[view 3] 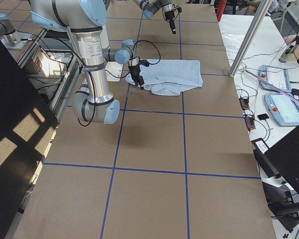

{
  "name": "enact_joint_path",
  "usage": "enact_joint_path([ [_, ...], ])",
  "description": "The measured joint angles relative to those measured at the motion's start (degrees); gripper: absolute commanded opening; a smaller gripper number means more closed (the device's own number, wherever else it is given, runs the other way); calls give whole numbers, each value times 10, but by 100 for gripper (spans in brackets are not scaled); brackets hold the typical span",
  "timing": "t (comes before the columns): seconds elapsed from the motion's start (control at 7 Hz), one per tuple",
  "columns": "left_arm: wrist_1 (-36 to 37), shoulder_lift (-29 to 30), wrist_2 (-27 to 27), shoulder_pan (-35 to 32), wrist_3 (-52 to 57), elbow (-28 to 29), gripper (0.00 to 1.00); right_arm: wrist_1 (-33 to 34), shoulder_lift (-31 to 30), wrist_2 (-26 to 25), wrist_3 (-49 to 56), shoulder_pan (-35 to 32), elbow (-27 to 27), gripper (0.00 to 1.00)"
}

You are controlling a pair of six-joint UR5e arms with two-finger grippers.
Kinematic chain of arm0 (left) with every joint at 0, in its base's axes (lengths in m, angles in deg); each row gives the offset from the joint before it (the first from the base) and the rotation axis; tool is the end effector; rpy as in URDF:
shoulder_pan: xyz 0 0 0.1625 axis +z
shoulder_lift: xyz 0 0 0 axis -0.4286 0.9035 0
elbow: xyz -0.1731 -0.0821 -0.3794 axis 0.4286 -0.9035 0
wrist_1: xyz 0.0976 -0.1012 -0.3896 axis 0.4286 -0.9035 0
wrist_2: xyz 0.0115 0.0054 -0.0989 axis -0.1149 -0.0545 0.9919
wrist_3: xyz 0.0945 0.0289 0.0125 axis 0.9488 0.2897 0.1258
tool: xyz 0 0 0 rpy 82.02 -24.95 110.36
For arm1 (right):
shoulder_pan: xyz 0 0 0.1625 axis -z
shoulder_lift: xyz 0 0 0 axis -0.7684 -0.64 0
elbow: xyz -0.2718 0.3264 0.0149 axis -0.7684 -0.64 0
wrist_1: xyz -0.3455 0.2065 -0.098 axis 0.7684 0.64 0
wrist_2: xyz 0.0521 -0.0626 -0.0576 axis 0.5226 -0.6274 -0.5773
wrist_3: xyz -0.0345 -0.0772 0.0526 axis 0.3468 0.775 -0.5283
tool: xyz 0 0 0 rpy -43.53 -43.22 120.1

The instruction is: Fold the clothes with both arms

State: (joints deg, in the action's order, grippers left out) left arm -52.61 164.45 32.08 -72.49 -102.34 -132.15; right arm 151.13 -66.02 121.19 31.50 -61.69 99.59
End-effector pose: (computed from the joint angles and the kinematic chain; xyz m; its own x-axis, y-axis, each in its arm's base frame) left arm 0.3190 -0.4802 0.3785 0.2905 -0.0387 -0.9561 0.3584 0.9309 0.0712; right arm -0.5142 -0.2566 0.3069 0.8240 -0.5123 0.2419 0.3907 0.8230 0.4123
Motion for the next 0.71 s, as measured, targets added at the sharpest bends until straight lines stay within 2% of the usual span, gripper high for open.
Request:
enact_joint_path([
  [0.29,0,-1,4,-2,0,-3,91,-4,39,3,-6,-4,-13,100],
  [0.71,0,-4,7,-3,2,-3,91,-6,112,3,-8,-2,-78,100],
])
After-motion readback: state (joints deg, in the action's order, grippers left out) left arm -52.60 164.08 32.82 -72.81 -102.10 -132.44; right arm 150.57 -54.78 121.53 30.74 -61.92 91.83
